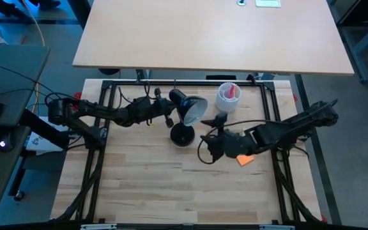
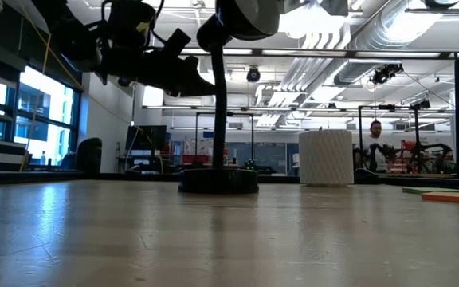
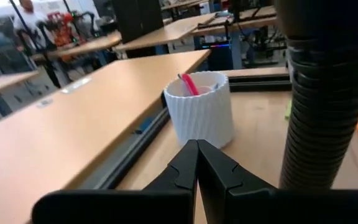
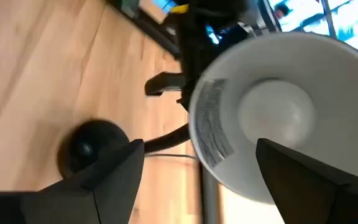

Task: Screw lightbulb
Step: Insert the white lightbulb into the black lamp

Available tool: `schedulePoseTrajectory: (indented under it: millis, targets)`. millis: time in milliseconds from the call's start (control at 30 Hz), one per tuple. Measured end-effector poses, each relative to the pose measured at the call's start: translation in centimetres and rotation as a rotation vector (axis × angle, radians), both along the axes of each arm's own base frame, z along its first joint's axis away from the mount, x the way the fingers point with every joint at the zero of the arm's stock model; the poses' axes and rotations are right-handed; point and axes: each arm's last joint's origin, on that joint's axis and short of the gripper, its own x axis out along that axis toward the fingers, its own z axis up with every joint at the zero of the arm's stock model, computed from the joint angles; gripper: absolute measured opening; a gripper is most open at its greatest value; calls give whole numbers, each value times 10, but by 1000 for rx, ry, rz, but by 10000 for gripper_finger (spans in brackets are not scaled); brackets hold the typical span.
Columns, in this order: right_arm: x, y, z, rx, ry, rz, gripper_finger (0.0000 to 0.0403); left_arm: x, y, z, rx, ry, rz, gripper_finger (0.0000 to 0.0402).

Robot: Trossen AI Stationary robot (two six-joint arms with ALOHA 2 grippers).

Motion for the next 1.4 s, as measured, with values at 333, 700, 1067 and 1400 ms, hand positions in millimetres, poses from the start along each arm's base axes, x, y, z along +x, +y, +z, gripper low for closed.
schedulePoseTrajectory:
  millis: [333,700,1067,1400]
  targets:
    - [22,0,-24,-368,184,-66,307,-20,-1,14,-70,85,110,2]
    - [4,12,13,-242,-53,-20,307,-43,13,42,-91,-1,9,2]
    - [-8,-24,0,-88,-269,77,300,-43,12,40,-120,5,-2,2]
    - [11,-28,-22,-408,-56,139,300,-42,12,41,-127,-13,0,2]
